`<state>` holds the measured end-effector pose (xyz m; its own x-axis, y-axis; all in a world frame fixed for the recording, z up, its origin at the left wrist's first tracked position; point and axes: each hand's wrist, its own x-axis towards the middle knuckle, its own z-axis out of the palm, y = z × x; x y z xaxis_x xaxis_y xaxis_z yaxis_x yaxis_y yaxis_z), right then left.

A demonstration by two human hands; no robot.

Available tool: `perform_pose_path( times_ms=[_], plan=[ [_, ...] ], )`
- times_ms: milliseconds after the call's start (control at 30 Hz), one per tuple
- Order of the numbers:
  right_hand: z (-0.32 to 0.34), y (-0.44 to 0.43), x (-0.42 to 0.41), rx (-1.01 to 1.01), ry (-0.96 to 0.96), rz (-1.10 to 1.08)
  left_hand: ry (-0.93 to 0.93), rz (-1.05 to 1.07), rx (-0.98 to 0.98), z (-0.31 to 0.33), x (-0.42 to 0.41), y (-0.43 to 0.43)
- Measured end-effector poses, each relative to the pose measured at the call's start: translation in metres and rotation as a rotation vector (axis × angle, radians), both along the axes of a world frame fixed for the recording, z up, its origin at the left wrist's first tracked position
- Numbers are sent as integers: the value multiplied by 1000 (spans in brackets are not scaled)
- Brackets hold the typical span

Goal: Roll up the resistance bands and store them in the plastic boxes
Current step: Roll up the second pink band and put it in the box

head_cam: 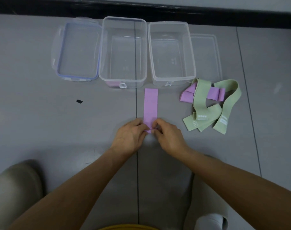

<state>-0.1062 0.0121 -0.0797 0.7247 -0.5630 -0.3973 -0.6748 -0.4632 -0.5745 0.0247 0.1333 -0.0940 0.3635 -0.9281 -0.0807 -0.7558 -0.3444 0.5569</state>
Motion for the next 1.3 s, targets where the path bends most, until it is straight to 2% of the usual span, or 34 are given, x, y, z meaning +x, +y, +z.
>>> perform_pose_path(
  times_ms=[133,267,533,767,1000,1300],
  plan=[
    [1,-1,3,-92,-3,84,-3,5,29,3,8,-2],
    [2,-6,3,-84,-9,141,21,3,77,2,11,-7],
    [0,-10,6,-86,-41,122,15,50,130,-2,12,-15],
    [0,-17,13,-39,-27,51,-27,138,5,0,2,-16],
    [0,-14,10,-51,-35,30,-58,40,-17,-2,7,-6],
    [-1,-17,9,-278,-39,263,16,109,58,1,18,-19]
  ],
)
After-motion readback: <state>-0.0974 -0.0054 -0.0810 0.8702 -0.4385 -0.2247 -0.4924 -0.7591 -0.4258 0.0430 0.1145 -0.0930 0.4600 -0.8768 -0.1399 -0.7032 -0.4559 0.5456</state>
